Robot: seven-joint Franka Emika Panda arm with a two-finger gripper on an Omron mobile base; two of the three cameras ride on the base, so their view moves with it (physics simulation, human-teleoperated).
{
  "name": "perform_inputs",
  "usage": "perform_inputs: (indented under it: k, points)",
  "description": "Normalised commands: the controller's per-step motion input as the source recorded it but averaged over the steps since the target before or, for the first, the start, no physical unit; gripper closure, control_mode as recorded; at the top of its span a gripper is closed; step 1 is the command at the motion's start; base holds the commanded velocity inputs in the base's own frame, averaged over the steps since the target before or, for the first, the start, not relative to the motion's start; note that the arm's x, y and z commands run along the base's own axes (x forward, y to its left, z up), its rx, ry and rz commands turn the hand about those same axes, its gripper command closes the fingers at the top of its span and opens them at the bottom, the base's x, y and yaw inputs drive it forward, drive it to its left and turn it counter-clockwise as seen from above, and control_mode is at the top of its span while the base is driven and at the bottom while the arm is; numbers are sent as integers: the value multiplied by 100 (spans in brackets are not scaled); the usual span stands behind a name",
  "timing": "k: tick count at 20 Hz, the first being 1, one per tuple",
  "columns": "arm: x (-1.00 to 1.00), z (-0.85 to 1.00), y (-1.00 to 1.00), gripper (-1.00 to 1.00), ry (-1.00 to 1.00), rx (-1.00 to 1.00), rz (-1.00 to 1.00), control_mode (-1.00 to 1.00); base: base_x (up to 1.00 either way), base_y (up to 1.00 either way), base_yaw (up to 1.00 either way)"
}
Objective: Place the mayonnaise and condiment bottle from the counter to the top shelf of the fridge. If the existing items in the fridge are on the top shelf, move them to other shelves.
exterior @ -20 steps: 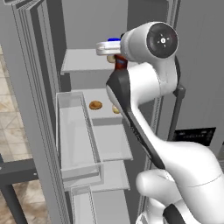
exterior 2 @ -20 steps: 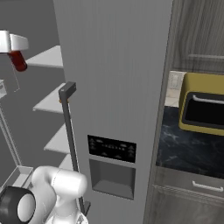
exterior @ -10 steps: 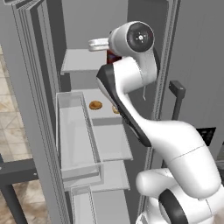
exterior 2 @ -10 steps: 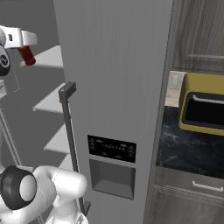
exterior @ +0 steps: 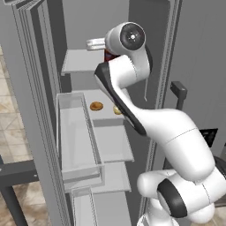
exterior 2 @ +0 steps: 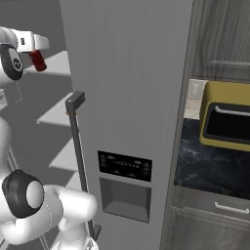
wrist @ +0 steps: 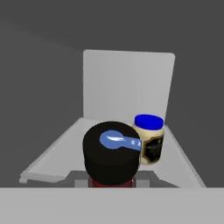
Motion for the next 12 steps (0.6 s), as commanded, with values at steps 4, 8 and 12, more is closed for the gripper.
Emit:
perform_inputs:
  k: [4, 8, 12]
  points:
    - [39, -26, 0, 100, 0, 0, 0, -100, 0, 0, 0]
    - [39, -23, 4, 100, 0, 0, 0, -100, 0, 0, 0]
    - [36, -18, 4, 100, 0, 0, 0, -100, 0, 0, 0]
